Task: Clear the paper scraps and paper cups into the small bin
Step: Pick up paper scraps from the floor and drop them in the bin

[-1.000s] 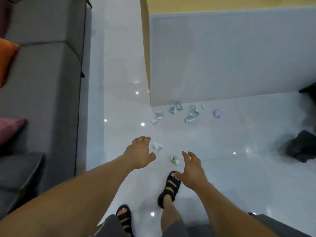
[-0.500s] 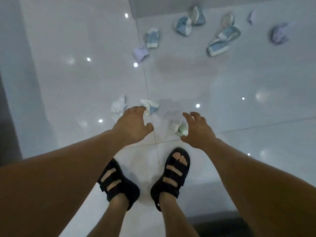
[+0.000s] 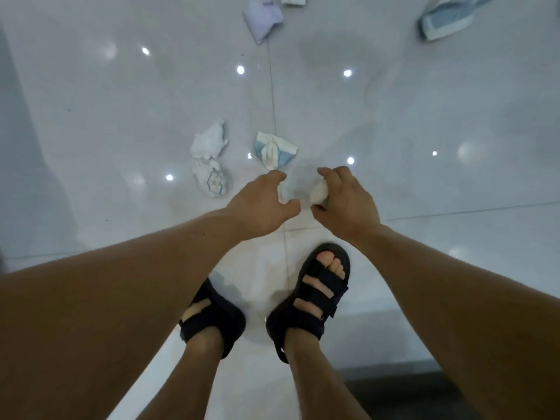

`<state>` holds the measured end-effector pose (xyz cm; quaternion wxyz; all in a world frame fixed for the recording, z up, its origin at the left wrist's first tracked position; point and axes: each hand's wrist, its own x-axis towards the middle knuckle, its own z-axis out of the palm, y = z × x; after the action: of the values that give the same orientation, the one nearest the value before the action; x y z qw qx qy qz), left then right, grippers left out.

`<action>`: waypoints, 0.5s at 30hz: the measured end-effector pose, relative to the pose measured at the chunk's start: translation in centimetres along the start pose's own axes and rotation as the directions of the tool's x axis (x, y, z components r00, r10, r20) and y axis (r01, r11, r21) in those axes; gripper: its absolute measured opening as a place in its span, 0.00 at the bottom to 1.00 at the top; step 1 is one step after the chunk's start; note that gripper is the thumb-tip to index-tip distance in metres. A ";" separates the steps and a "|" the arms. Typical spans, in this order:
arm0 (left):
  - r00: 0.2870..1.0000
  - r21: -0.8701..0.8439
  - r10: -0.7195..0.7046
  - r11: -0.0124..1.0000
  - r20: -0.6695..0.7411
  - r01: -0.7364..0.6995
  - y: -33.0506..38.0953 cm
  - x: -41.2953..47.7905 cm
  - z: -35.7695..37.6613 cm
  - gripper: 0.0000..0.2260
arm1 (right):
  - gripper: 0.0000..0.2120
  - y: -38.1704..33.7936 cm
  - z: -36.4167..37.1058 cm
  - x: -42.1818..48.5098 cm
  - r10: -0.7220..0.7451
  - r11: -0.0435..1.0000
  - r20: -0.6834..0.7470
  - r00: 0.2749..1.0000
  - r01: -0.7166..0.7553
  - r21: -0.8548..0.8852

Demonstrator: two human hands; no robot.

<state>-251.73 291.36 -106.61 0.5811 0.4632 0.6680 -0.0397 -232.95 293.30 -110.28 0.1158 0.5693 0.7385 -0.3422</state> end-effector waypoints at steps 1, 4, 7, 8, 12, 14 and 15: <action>1.000 -0.050 -0.008 0.999 -0.004 0.007 0.5 -0.4 -0.7 0.32 | 0.34 -1.5 -0.9 0.1 -0.039 0.999 -0.021 0.999 0.039 0.038; 0.999 -0.181 -0.013 0.983 0.031 0.019 2.1 -1.9 -3.4 0.24 | 0.37 -6.0 -3.9 0.2 -0.163 0.975 -0.055 0.985 0.169 0.141; 0.999 -0.280 0.031 0.960 0.014 -0.025 2.9 -3.6 -6.2 0.09 | 0.37 -9.4 -6.3 0.2 -0.250 0.944 -0.096 0.963 0.265 0.195; 0.999 -0.301 0.038 0.953 0.002 -0.036 2.9 -4.1 -6.9 0.09 | 0.37 -10.2 -6.8 0.1 -0.267 0.938 -0.108 0.958 0.284 0.201; 0.997 -0.331 -0.034 0.943 -0.067 0.010 1.3 -5.0 -8.8 0.18 | 0.40 -12.1 -6.8 0.9 -0.312 0.918 -0.093 0.946 0.325 0.227; 0.991 -0.295 -0.080 0.955 -0.112 0.044 -0.7 -4.8 -8.9 0.20 | 0.46 -11.6 -5.7 2.1 -0.318 0.933 -0.002 0.948 0.313 0.174; 0.985 -0.272 -0.100 0.960 -0.142 0.059 -1.9 -4.7 -8.8 0.21 | 0.48 -11.1 -5.1 3.0 -0.307 0.947 0.060 0.950 0.298 0.122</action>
<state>-259.99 292.80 -100.90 0.5828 0.3550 0.7282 0.0633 -243.04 297.48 -104.06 0.0589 0.4410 0.7917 -0.4186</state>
